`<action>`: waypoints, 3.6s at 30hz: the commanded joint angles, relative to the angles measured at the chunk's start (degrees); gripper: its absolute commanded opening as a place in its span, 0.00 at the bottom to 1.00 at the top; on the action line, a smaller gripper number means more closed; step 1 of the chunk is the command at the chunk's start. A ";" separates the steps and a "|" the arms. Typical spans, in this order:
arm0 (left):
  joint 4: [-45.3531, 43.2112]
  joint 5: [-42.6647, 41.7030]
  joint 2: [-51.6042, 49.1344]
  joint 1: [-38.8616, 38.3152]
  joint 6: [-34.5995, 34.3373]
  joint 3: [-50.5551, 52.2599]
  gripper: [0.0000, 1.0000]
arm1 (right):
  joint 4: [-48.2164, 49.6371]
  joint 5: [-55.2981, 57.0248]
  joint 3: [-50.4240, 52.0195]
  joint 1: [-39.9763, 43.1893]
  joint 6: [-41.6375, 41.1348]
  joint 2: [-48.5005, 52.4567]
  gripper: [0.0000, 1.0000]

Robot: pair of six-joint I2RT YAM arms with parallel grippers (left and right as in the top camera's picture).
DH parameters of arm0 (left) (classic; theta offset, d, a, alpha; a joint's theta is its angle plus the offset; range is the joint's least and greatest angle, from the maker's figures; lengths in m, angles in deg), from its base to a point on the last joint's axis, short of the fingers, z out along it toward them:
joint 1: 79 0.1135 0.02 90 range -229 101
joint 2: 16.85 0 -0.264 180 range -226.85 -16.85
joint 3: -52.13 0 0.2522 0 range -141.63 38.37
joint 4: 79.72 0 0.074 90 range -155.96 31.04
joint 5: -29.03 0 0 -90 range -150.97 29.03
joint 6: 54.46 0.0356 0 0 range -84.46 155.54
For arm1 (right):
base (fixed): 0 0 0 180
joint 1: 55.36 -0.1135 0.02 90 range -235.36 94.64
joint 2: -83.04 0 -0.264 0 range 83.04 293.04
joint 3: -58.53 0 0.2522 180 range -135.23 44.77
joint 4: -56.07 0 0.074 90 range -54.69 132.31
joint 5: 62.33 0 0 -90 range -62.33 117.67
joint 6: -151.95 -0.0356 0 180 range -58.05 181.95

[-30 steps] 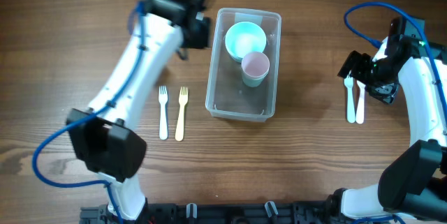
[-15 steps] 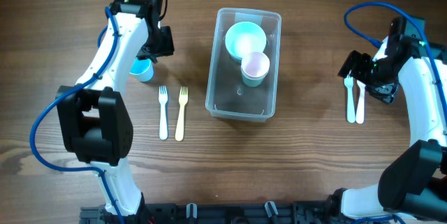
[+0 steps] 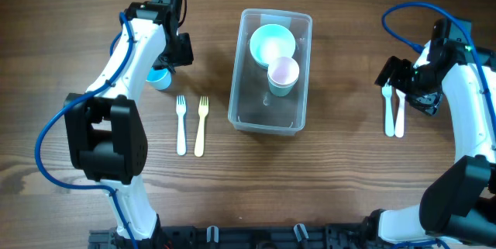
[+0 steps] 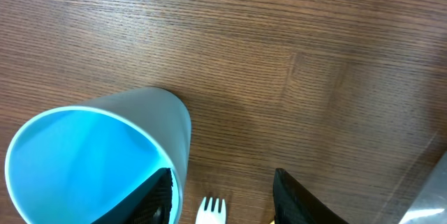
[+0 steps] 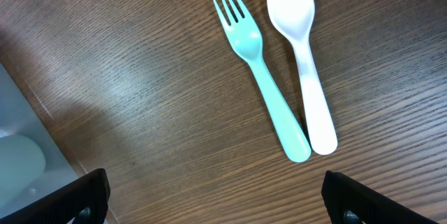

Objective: Pack container
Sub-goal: 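Grasp the blue cup with the left gripper, then stack the blue cup into the cups in the container, then move the left gripper down to the blue and yellow forks, then grasp the yellow fork and drop it into the container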

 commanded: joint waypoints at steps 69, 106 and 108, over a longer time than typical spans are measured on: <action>9.22 8.44 17.27 -24.70 -4.28 -7.50 0.77 | -0.02 -0.92 0.09 -0.35 0.17 0.70 1.00; -22.51 -4.35 16.06 -11.52 -4.76 41.62 0.10 | -0.13 -0.92 0.11 -0.35 0.09 0.70 1.00; -22.38 -4.31 16.06 -11.52 -4.76 41.62 0.04 | -0.13 -0.94 0.11 -0.35 0.09 0.70 1.00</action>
